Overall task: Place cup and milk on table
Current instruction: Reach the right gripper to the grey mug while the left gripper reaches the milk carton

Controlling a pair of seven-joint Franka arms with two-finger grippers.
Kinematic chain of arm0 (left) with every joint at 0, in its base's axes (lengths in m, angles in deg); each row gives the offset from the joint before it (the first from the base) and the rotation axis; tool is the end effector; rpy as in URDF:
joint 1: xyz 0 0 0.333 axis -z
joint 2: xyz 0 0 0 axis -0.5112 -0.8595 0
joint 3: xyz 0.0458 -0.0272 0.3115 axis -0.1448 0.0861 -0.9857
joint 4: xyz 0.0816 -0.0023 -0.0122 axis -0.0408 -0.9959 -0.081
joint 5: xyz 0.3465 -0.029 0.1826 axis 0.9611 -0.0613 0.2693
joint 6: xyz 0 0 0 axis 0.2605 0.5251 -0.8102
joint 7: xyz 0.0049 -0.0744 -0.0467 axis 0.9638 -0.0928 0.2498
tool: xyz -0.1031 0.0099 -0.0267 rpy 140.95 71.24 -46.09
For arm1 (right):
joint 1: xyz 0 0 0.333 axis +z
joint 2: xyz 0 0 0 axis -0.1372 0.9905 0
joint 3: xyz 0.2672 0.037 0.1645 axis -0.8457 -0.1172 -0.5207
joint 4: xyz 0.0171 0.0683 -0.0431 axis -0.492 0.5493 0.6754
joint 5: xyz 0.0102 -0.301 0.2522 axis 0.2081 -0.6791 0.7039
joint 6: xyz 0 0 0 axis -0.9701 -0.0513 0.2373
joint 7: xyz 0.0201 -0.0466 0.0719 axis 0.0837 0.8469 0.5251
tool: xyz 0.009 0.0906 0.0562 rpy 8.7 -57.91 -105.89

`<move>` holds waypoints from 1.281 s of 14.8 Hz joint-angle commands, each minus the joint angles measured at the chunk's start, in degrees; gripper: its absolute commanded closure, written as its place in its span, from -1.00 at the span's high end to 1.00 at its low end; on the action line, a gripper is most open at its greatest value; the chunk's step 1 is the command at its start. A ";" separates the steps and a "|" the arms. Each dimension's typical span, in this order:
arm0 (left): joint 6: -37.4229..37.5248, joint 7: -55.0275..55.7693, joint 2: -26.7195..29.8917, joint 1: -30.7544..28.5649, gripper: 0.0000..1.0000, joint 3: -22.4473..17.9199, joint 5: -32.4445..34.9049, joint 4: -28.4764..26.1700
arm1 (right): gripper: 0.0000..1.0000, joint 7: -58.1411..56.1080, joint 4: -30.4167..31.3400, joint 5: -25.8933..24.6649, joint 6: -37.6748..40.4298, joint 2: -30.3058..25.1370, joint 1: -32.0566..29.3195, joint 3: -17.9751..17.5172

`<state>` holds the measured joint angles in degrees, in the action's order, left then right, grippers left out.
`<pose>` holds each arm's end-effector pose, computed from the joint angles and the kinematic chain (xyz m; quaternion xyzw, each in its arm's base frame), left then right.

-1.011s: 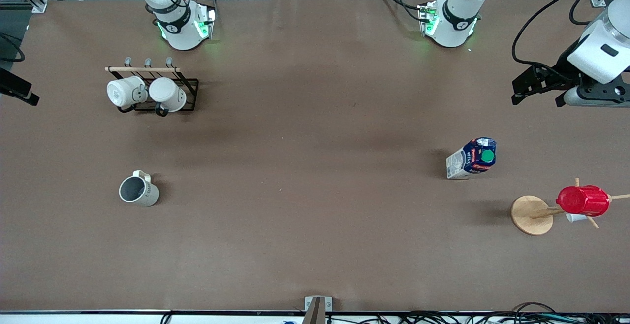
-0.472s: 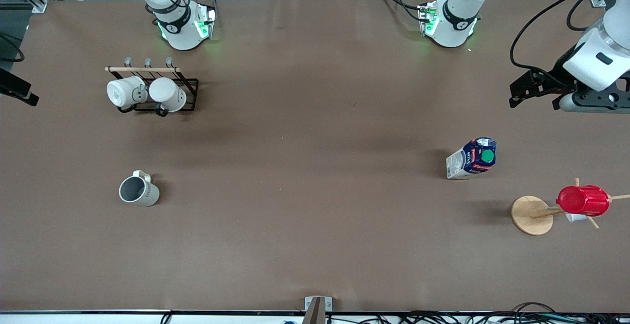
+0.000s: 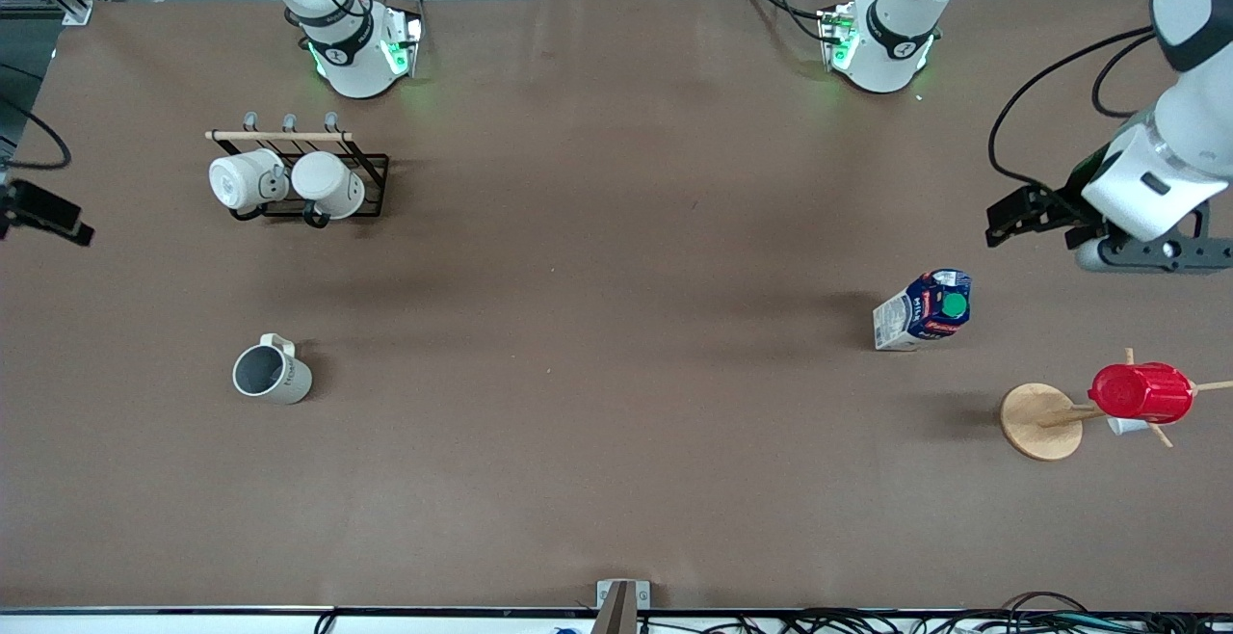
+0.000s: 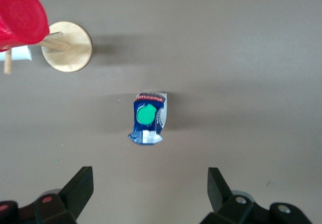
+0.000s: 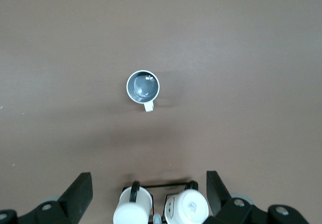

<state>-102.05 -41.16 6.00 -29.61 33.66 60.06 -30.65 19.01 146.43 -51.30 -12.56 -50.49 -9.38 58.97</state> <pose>0.5794 -0.0632 0.5494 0.9996 -0.0186 -0.0036 0.0200 0.5952 -0.0784 0.5951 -0.9988 0.0483 0.0030 0.0020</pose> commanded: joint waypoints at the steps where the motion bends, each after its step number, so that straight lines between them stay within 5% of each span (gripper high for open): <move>1: -3.25 -0.66 -2.70 -0.08 1.00 0.01 -0.33 -0.23 | 1.00 -0.56 1.07 2.18 -4.94 6.18 0.17 -0.08; 7: -10.55 -0.74 -4.46 0.19 1.00 0.10 -0.15 -5.50 | 1.00 -5.91 14.07 2.62 -28.93 12.77 1.40 -0.26; 16: -17.76 -2.32 -7.98 0.01 1.00 0.01 -0.15 -11.04 | 1.00 -16.56 23.65 3.42 -48.45 18.76 0.26 -0.35; 19: -18.03 -4.44 -9.65 -0.43 1.00 0.01 -0.24 -11.04 | 1.00 -16.73 23.84 3.68 -49.44 20.52 0.17 -0.35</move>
<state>-119.22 -43.93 -2.99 -29.57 33.68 60.06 -41.52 3.74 169.23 -48.86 -60.88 -30.13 -8.75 58.94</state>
